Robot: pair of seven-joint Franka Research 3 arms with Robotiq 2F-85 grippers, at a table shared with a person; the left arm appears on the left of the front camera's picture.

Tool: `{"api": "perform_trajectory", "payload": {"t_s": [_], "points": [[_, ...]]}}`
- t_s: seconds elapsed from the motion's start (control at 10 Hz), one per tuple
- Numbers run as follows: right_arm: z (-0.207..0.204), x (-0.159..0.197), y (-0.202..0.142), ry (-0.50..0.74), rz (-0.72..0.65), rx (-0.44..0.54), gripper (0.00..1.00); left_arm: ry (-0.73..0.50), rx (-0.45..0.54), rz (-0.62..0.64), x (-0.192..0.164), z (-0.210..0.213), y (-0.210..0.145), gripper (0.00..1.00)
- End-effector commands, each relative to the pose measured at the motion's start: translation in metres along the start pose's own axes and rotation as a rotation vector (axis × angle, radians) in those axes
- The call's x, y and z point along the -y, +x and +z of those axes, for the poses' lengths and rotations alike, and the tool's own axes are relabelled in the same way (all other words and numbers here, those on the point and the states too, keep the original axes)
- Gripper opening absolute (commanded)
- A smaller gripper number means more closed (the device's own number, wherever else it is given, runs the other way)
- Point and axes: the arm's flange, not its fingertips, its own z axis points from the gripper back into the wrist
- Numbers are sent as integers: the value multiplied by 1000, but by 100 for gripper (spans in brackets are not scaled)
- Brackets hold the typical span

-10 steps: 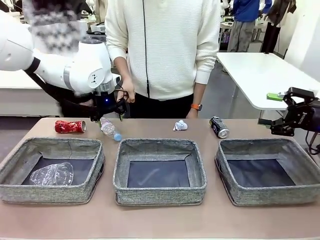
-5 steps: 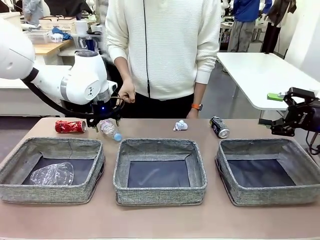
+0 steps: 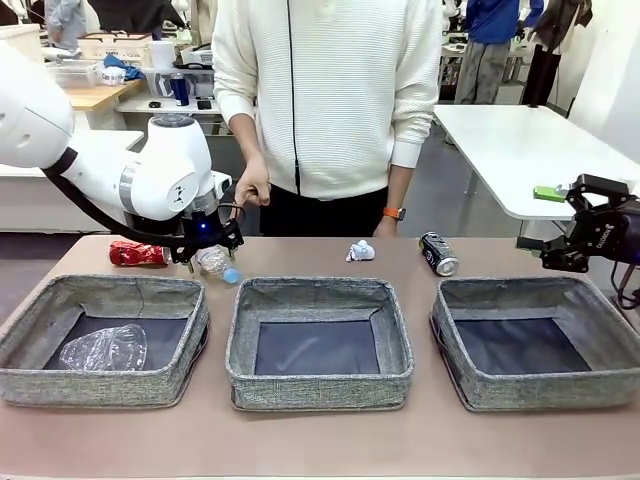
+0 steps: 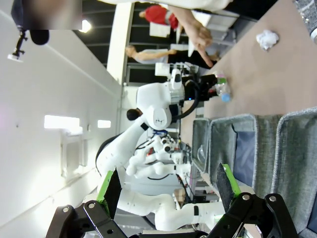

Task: Sort the waste into the appropriate baskets.
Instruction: Pick up the waste item pointed out by the person.

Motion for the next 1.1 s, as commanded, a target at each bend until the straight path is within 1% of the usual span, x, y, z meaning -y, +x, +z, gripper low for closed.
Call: {"api": "perform_trajectory", "payload": {"t_s": [0.0, 0.1, 0.2, 0.3, 0.4, 0.6, 0.7, 0.8, 1.0], "points": [[0, -5, 1, 11, -20, 8, 100, -5, -12, 12, -2, -3, -3, 100], [0, -5, 1, 11, -20, 8, 100, -3, -9, 21, -1, -4, -3, 95], [0, -5, 1, 11, -20, 8, 100, -7, -10, 26, -2, -4, -2, 40], [0, -5, 1, 11, -20, 8, 100, -7, -2, 26, -1, -3, -2, 35], [0, -5, 1, 11, -20, 8, 100, -7, 1, 25, -2, -3, -2, 0], [0, -5, 1, 11, -20, 8, 100, -7, 11, 26, -3, -2, -2, 0], [0, -5, 1, 11, -20, 8, 100, -7, 13, 30, -3, -2, -2, 16], [0, -5, 1, 11, -20, 8, 100, 4, 25, 47, -4, 0, -4, 47], [0, -5, 1, 11, -20, 8, 100, 3, 22, 45, -5, 2, -4, 47]]}}
